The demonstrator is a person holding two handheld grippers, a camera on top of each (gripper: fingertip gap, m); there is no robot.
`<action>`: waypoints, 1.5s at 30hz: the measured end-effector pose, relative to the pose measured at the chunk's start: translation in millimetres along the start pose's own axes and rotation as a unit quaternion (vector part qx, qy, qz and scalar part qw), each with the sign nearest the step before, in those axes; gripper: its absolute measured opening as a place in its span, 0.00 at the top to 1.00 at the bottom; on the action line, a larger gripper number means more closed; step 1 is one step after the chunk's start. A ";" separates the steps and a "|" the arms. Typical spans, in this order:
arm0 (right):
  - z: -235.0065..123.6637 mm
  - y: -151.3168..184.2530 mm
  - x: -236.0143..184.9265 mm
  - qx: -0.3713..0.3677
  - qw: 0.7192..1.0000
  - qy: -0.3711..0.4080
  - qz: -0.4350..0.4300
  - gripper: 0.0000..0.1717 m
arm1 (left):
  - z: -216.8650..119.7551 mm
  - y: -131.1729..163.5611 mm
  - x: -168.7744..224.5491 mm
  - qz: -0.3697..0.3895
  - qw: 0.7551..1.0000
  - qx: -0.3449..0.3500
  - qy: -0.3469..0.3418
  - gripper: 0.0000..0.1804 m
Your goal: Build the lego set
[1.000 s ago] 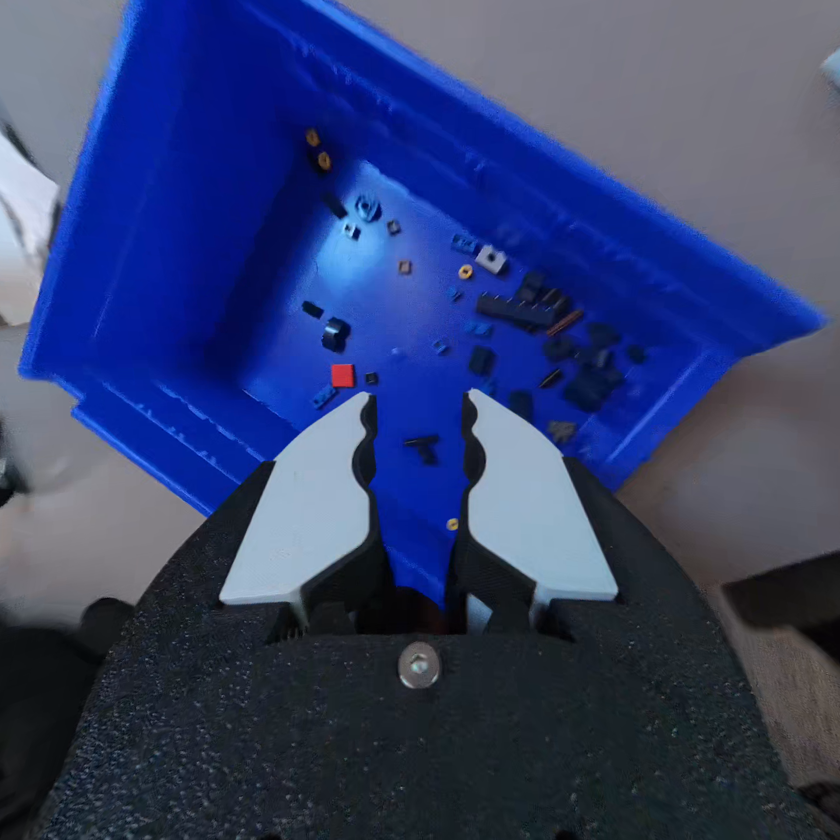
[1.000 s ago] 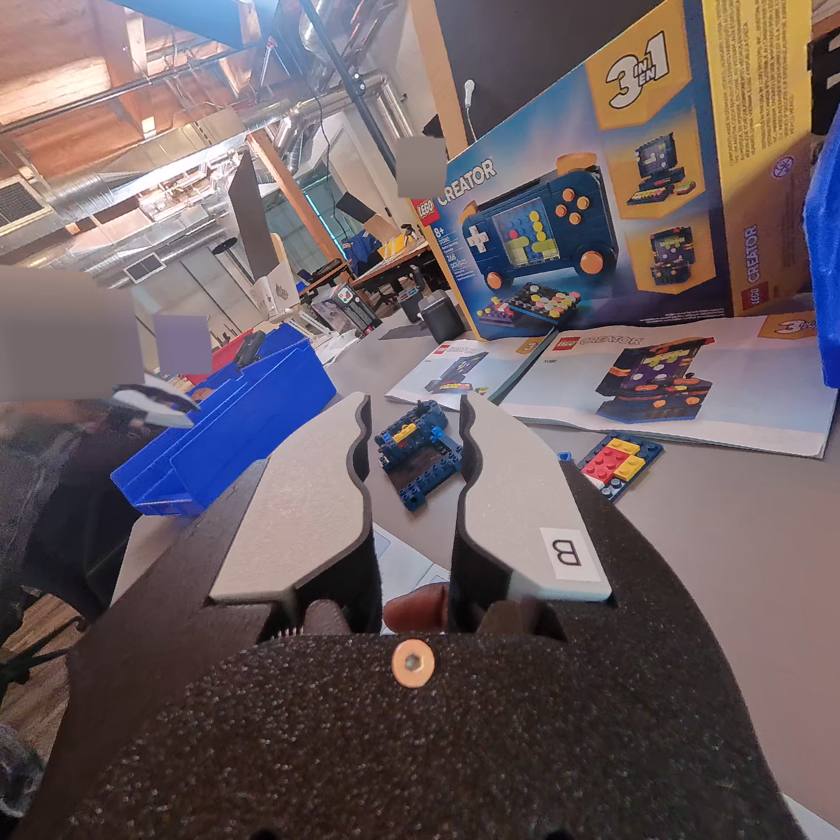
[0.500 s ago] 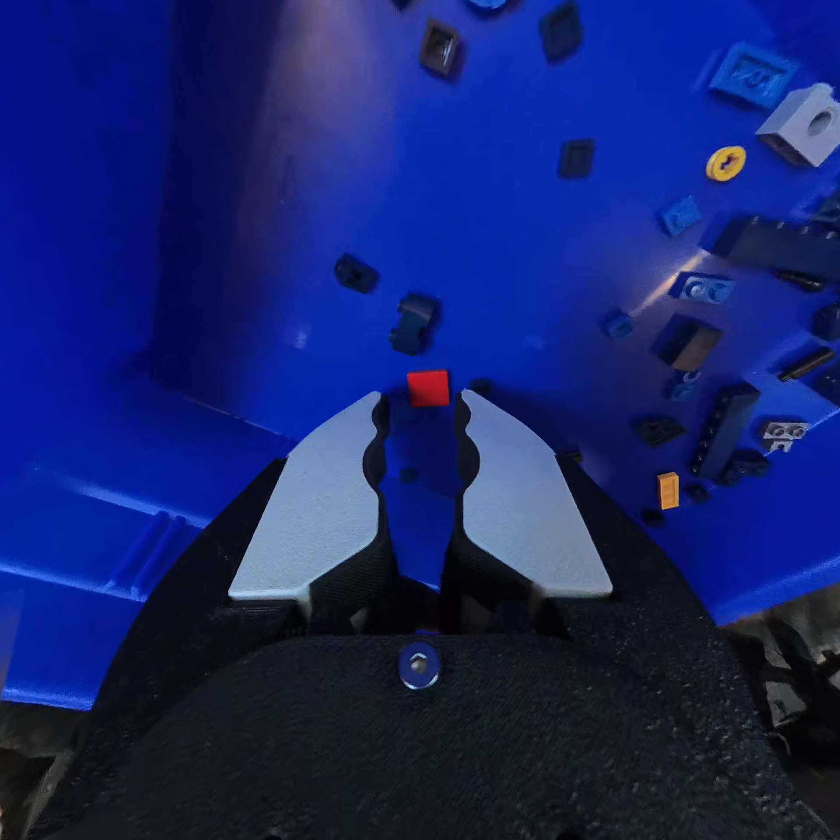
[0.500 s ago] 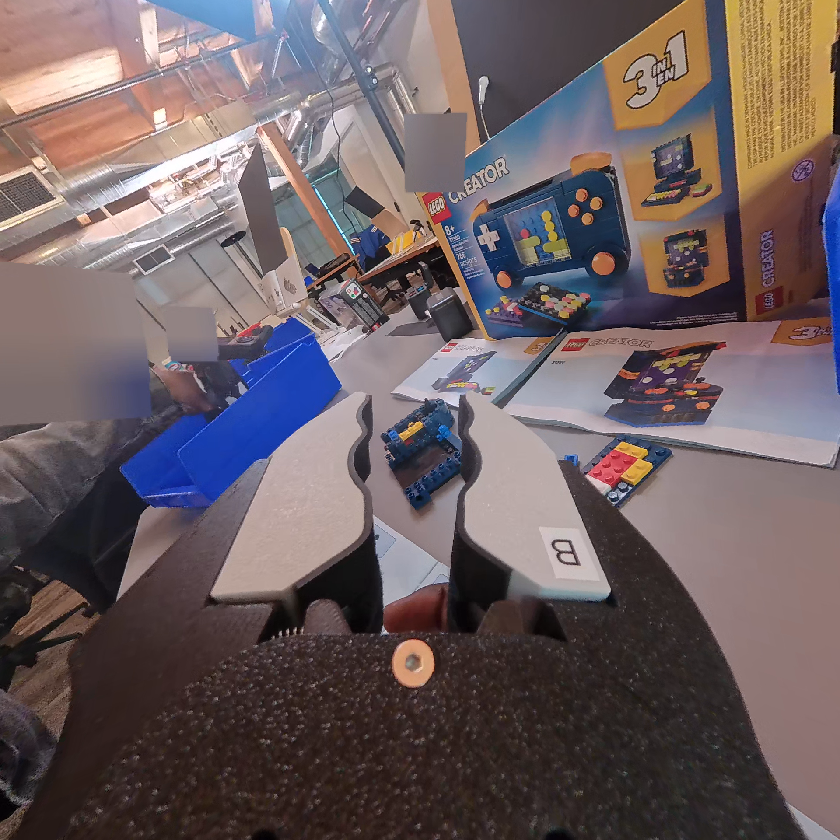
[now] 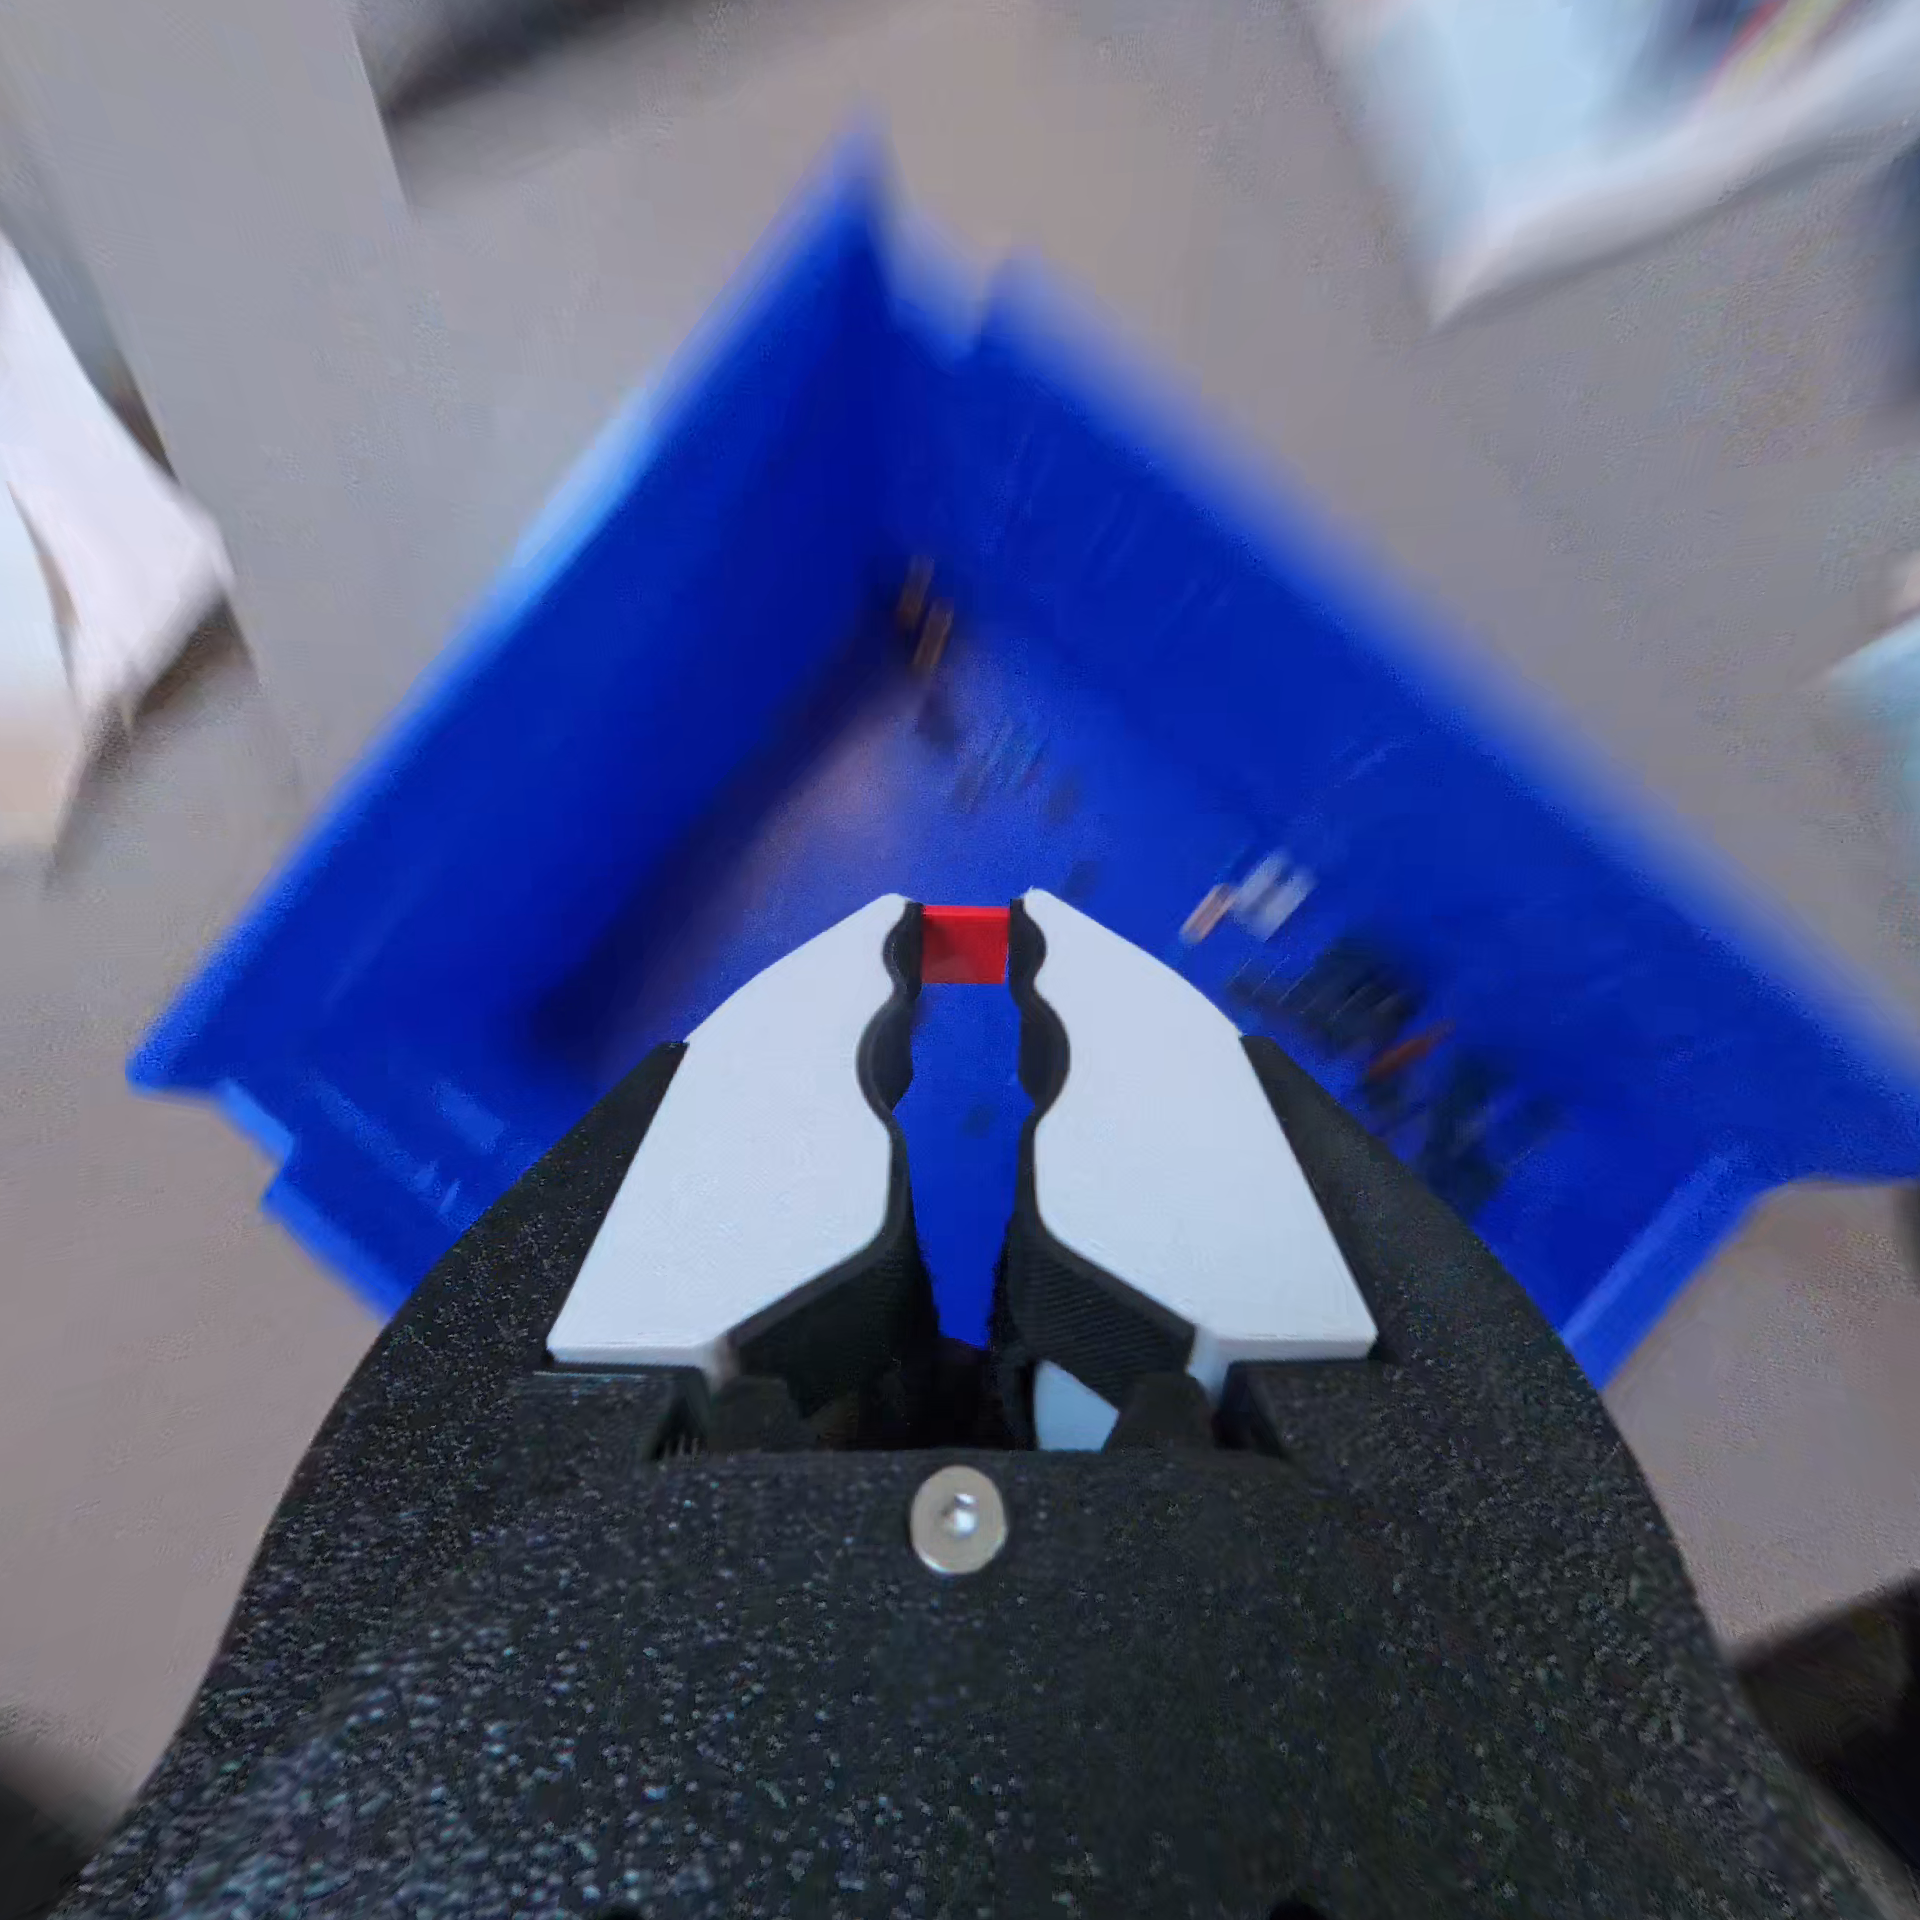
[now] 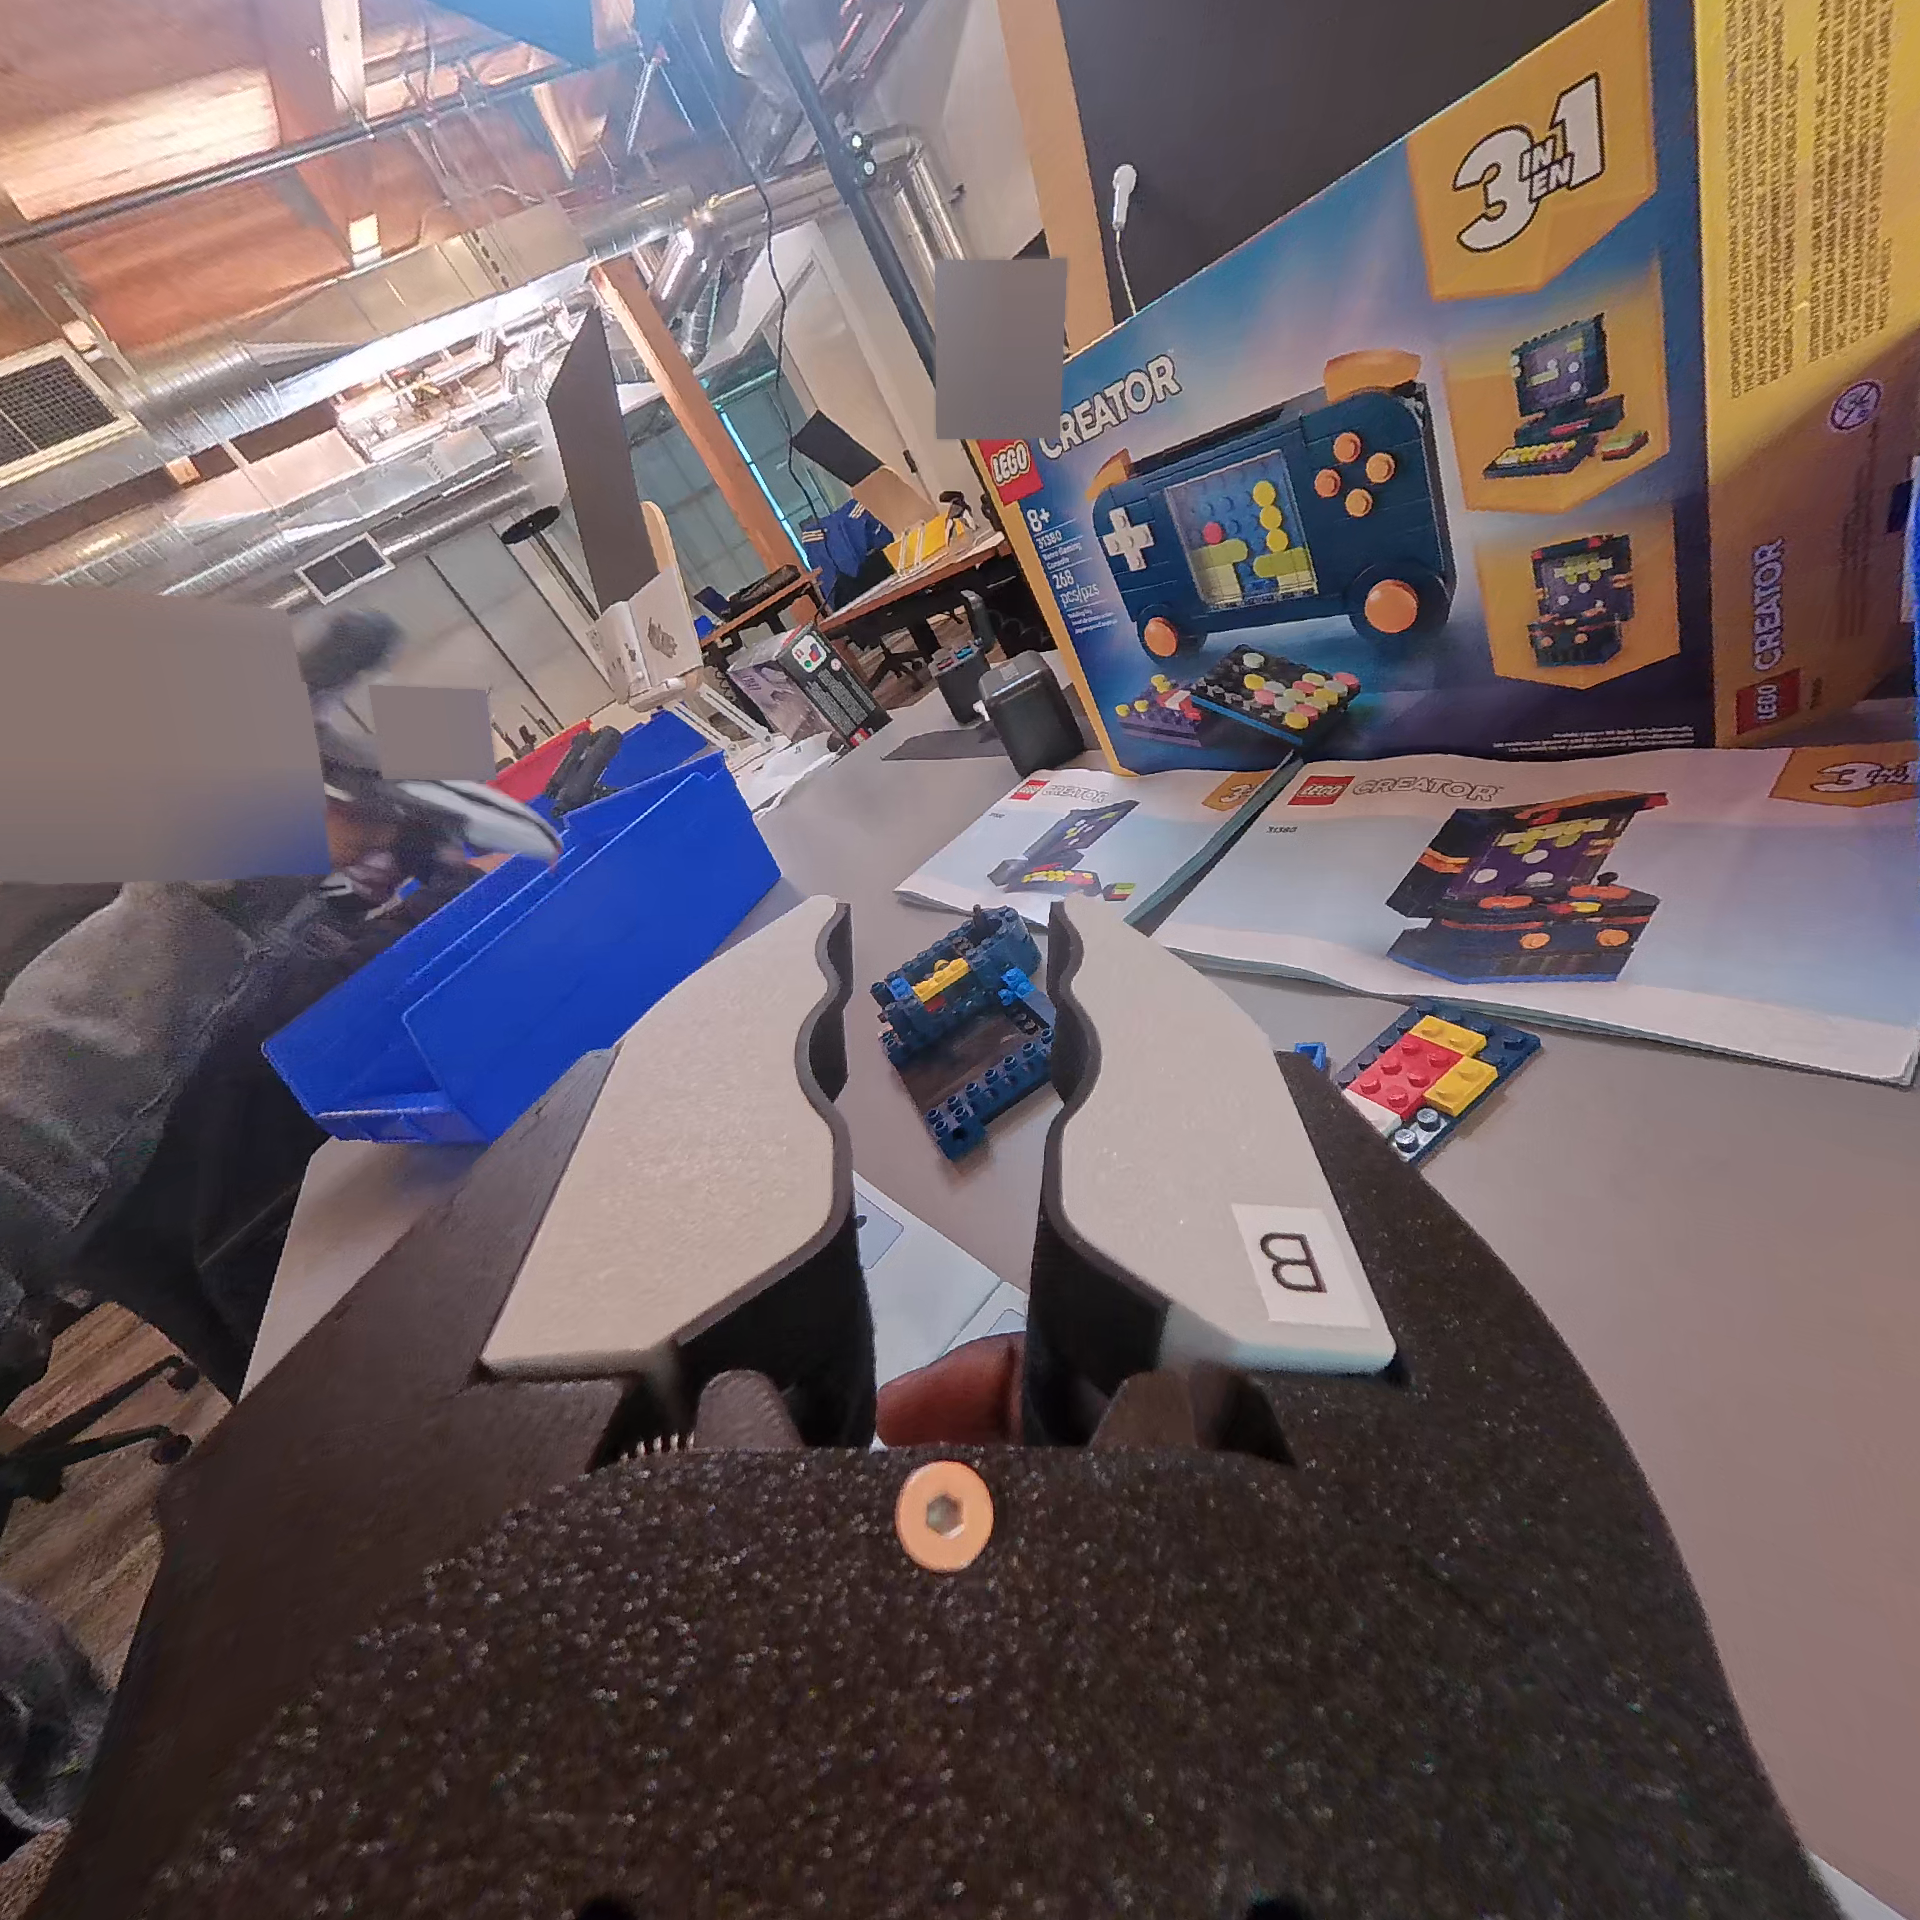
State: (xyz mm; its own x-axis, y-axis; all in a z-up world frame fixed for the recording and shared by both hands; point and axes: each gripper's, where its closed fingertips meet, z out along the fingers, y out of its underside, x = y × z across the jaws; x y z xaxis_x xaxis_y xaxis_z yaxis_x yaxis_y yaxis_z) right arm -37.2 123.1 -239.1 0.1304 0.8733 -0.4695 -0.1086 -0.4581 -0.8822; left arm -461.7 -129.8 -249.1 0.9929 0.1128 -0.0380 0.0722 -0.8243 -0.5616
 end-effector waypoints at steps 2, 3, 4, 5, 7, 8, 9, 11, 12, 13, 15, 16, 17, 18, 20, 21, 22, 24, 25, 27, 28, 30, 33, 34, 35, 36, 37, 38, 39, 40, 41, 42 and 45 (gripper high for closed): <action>0.6 1.0 -0.6 -0.002 1.000 0.000 -0.004 0.79 | -50.4 -63.7 56.2 -0.009 0.969 0.234 0.083 0.92; 1.0 1.9 -0.7 -0.004 1.000 0.001 -0.006 0.79 | -76.7 -81.9 95.1 -0.008 0.937 0.314 0.149 0.92; 1.5 2.9 -1.1 -0.007 1.000 0.000 -0.006 0.79 | -94.7 -89.0 135.6 -0.003 0.911 0.353 0.214 0.92; 1.9 4.0 -1.4 -0.009 1.000 -0.002 -0.005 0.79 | -102.2 -88.2 176.4 0.013 0.894 0.358 0.269 0.92; 2.4 5.5 -1.7 -0.012 1.000 -0.003 -0.003 0.79 | -82.7 -76.4 245.7 0.046 0.895 0.315 0.313 0.91; 2.5 5.8 -2.2 -0.013 1.000 -0.004 -0.003 0.79 | -62.9 -68.4 274.8 0.059 0.902 0.283 0.321 0.91; 2.3 5.4 -2.7 -0.013 1.000 -0.005 -0.004 0.79 | -43.0 -61.6 301.1 0.067 0.905 0.258 0.331 0.91; 1.6 3.9 -2.8 -0.010 1.000 -0.002 -0.010 0.79 | -3.0 -45.8 339.2 0.069 0.911 0.198 0.355 0.91; 1.4 3.5 -2.7 -0.009 1.000 -0.001 -0.012 0.79 | 19.0 -36.3 346.2 0.078 0.923 0.160 0.341 0.91; 1.1 3.1 -3.1 -0.009 1.000 -0.002 -0.013 0.79 | 35.5 -28.2 349.0 0.094 0.932 0.131 0.324 0.91; 1.0 2.7 -4.1 -0.008 1.000 -0.003 -0.013 0.79 | 46.2 -27.9 348.8 0.103 0.941 0.119 0.300 0.74; 1.1 2.7 -4.5 -0.008 1.000 -0.003 -0.014 0.79 | 43.3 -32.8 346.8 0.107 0.942 0.129 0.290 0.68; 1.1 2.7 -5.3 -0.008 1.000 -0.004 -0.015 0.79 | 37.6 -40.7 343.0 0.112 0.943 0.149 0.277 0.63; 1.3 2.8 -6.2 -0.009 1.000 -0.005 -0.017 0.79 | 29.8 -50.2 338.2 0.115 0.943 0.172 0.262 0.60; 1.9 4.1 -7.5 -0.012 1.000 -0.007 -0.018 0.79 | 8.6 -73.7 325.8 0.114 0.940 0.228 0.228 0.61; 2.2 4.9 -8.0 -0.014 1.000 -0.008 -0.019 0.79 | -3.7 -82.2 322.9 0.118 0.935 0.247 0.224 0.64; 2.5 5.6 -8.3 -0.015 1.000 -0.009 -0.019 0.79 | -16.8 -90.8 321.7 0.127 0.930 0.264 0.224 0.68; 2.7 6.3 -8.4 -0.017 1.000 -0.010 -0.018 0.79 | -50.1 -120.4 312.3 0.135 0.911 0.341 0.189 0.75; 2.8 6.5 -8.7 -0.017 1.000 -0.010 -0.018 0.79 | -74.2 -142.0 301.0 0.126 0.891 0.409 0.150 0.78; 3.6 8.4 -9.8 -0.021 1.000 -0.013 -0.017 0.79 | -138.9 -182.5 266.5 0.058 0.816 0.571 0.074 0.90; 4.3 10.6 -10.8 -0.026 0.999 -0.016 -0.017 0.79 | -169.7 -194.3 249.7 0.014 0.768 0.636 0.068 0.94; 6.3 17.0 -14.3 -0.047 0.998 -0.027 -0.018 0.79 | -202.3 -210.6 219.7 -0.076 0.711 0.688 0.127 0.97; 9.7 34.4 -21.5 -0.103 0.993 -0.051 -0.033 0.78 | -221.9 -231.2 170.4 -0.181 0.625 0.732 0.201 0.98; 10.5 40.0 -22.9 -0.119 0.991 -0.054 -0.041 0.78 | -225.0 -235.3 152.9 -0.210 0.599 0.746 0.200 0.98; 11.1 44.3 -23.7 -0.131 0.989 -0.054 -0.051 0.78 | -224.5 -237.2 136.7 -0.233 0.582 0.757 0.186 0.97; 11.4 47.3 -24.2 -0.139 0.987 -0.054 -0.060 0.78 | -221.0 -236.5 123.8 -0.254 0.569 0.763 0.169 0.97; 11.5 49.2 -24.9 -0.144 0.986 -0.053 -0.069 0.78 | -216.3 -234.1 116.1 -0.273 0.555 0.768 0.169 0.97; 11.7 50.4 -25.7 -0.148 0.985 -0.053 -0.076 0.78 | -211.2 -230.7 113.8 -0.285 0.540 0.770 0.184 0.97; 12.0 51.4 -26.0 -0.150 0.984 -0.053 -0.081 0.78 | -203.9 -227.3 113.5 -0.295 0.529 0.770 0.200 0.97; 12.3 52.8 -25.3 -0.153 0.983 -0.052 -0.084 0.78 | -195.2 -223.5 113.4 -0.306 0.521 0.768 0.213 0.97; 12.7 54.8 -24.2 -0.157 0.983 -0.050 -0.085 0.78 | -188.5 -219.2 110.4 -0.323 0.507 0.769 0.220 0.97; 12.9 57.7 -23.9 -0.164 0.981 -0.052 -0.085 0.78 | -186.6 -215.2 104.8 -0.342 0.484 0.774 0.224 0.97; 12.4 71.7 -30.9 -0.207 0.971 -0.078 -0.087 0.79 | -197.5 -213.1 106.1 -0.321 0.467 0.787 0.244 0.96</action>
State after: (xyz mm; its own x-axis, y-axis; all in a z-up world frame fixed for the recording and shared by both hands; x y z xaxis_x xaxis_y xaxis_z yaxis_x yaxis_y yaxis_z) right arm -61.2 65.3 -287.3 -0.0435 0.9435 -0.3286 0.3118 -0.2997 -0.9016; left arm -353.0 -51.7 29.7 0.7449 -0.4002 0.5338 0.5929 0.7639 -0.2547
